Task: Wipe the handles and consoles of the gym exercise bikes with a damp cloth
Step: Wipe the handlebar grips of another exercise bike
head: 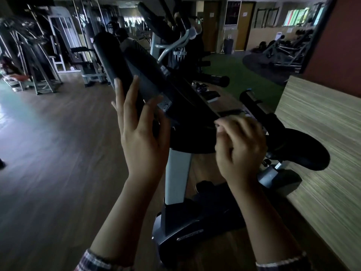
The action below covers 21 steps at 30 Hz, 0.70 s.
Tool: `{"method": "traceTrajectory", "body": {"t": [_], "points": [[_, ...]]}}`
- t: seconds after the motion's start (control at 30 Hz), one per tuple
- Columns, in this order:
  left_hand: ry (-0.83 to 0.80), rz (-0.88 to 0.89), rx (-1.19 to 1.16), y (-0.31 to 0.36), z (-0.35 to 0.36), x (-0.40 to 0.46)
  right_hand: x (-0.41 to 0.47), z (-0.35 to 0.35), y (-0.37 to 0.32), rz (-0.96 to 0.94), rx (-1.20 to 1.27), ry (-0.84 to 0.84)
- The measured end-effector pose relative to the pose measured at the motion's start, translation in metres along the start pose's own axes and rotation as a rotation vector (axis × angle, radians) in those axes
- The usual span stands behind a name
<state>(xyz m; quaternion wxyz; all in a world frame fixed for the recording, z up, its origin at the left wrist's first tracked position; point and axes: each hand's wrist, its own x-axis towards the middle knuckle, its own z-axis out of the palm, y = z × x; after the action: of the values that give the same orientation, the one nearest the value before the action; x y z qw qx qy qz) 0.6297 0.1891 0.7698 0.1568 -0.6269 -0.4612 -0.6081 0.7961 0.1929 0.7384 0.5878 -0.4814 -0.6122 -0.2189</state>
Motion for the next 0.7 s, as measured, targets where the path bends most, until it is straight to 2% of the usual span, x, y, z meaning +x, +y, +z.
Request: {"method": "traceTrajectory", "body": {"t": [0.07,0.17,0.27,0.4,0.47,0.57,0.7], "points": [[0.007,0.005,0.039,0.003,0.002,-0.002,0.000,0.002,-0.005,0.056,-0.040,-0.004],[0.003,0.019,0.108,0.004,0.004,-0.003,-0.003,0.006,-0.026,-0.036,0.051,-0.061],[-0.033,0.061,0.178,0.004,0.002,-0.003,0.001,-0.003,0.000,-0.135,0.091,-0.111],[-0.064,0.161,0.243,0.008,-0.002,-0.003,0.008,-0.013,0.027,-0.079,0.019,-0.160],[-0.079,0.184,0.251,0.011,-0.004,-0.004,0.011,-0.012,0.020,-0.104,0.030,-0.243],[-0.130,0.211,0.273,0.018,-0.005,-0.006,0.022,-0.020,0.033,-0.184,0.175,-0.434],[-0.228,0.230,0.261,0.026,-0.004,-0.004,0.039,-0.036,0.065,-0.102,0.340,-0.581]]}}
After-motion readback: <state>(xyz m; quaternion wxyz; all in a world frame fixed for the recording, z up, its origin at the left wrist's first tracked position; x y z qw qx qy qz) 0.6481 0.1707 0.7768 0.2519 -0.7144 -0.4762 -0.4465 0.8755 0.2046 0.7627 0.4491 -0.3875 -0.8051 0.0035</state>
